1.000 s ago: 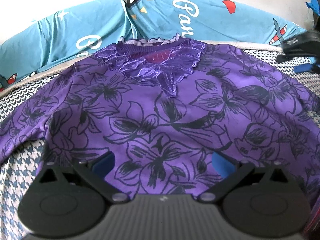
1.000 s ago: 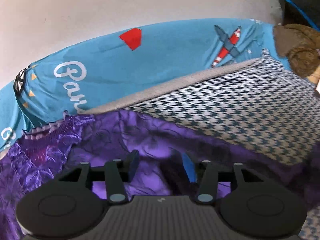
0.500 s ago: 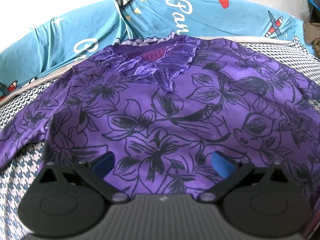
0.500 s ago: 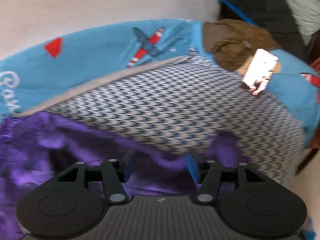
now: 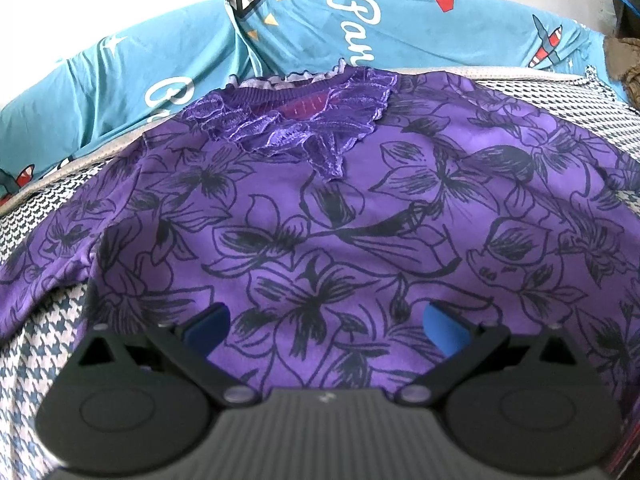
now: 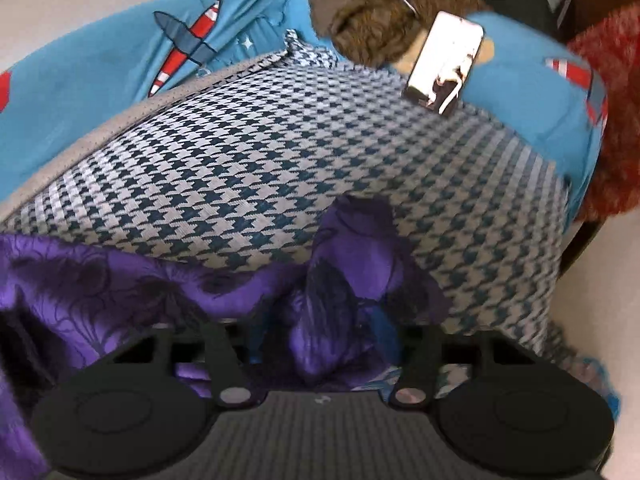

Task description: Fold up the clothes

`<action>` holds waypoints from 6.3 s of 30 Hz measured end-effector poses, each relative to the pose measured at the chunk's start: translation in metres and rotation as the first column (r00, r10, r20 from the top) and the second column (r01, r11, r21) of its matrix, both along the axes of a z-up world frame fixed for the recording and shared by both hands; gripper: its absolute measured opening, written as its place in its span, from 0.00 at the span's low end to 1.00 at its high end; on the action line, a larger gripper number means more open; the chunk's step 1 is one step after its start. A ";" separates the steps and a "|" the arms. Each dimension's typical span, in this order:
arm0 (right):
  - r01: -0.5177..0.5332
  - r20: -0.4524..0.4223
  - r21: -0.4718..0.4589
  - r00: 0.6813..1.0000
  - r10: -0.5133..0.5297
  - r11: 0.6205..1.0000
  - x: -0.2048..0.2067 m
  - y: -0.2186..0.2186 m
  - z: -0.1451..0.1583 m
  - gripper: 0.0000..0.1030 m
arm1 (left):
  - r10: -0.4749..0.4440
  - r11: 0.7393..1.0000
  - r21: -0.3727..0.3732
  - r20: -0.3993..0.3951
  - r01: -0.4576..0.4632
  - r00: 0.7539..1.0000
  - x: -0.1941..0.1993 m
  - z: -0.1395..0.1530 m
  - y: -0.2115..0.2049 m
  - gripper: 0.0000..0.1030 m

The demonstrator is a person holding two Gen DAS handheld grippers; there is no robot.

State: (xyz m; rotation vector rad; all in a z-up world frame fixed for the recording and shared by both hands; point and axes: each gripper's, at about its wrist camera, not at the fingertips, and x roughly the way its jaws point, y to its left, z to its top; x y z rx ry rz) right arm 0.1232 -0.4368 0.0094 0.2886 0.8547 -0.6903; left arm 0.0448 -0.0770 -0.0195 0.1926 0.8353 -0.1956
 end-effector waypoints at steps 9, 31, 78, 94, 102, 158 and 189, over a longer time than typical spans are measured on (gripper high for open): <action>-0.017 0.176 0.032 0.984 0.011 0.999 0.001 0.002 0.016 0.08 | -0.017 1.000 -0.014 -0.008 0.017 1.000 -0.001 0.000 -0.004 1.00; -0.631 0.593 -0.063 0.599 0.537 0.773 0.014 0.130 0.071 0.08 | 0.079 0.994 -0.072 0.025 -0.077 0.997 0.005 0.013 0.015 1.00; -0.498 0.250 0.061 0.847 0.470 0.865 0.117 0.106 0.006 0.66 | 0.156 0.979 -0.129 -0.028 -0.159 0.987 0.021 0.008 0.027 1.00; -0.460 0.384 -0.115 0.797 0.466 0.881 0.133 0.132 0.031 0.07 | 0.172 0.974 -0.137 -0.066 -0.180 0.983 0.032 0.002 0.030 1.00; -0.379 0.335 -0.161 0.848 0.411 0.911 0.133 0.138 0.036 0.34 | 0.184 0.971 -0.142 -0.058 -0.190 0.981 0.033 0.006 0.032 1.00; -0.870 0.150 0.042 0.491 0.858 0.491 0.057 0.234 0.001 0.69 | 0.221 0.973 -0.056 -0.056 -0.224 0.974 0.034 0.007 0.030 1.00; -0.971 0.143 0.022 0.239 0.960 0.238 -0.018 0.253 0.004 0.43 | 0.243 0.945 -0.202 -0.099 -0.259 0.965 0.043 0.014 0.048 1.00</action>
